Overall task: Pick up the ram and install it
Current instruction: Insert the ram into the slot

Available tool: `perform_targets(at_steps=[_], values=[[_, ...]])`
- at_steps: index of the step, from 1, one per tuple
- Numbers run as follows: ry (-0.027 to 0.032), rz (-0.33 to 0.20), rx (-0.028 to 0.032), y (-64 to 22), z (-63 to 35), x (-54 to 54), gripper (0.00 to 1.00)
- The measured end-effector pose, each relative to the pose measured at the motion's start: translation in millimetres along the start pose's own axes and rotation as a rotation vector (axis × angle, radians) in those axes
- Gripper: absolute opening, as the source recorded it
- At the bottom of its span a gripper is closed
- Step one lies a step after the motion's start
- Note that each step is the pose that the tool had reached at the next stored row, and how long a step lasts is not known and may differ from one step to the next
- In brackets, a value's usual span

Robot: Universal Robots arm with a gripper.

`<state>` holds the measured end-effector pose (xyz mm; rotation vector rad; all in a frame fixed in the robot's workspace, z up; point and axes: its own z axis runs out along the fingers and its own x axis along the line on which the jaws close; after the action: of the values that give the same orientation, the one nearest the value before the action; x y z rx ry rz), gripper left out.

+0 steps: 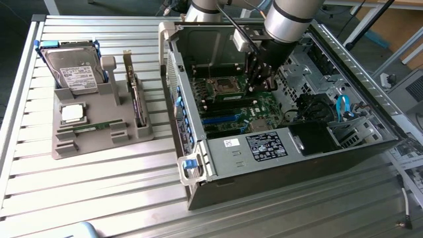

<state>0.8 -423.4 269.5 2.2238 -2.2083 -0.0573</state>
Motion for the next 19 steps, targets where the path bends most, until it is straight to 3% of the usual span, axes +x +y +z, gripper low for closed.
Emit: perform_targets(at_steps=[3, 19], values=[[-0.0001, 0.0, 0.0, -0.1, 4.7, 0.1, 0.12], [0.0002, 0.001, -0.0001, 3.7, 6.8, -2.1, 0.12]])
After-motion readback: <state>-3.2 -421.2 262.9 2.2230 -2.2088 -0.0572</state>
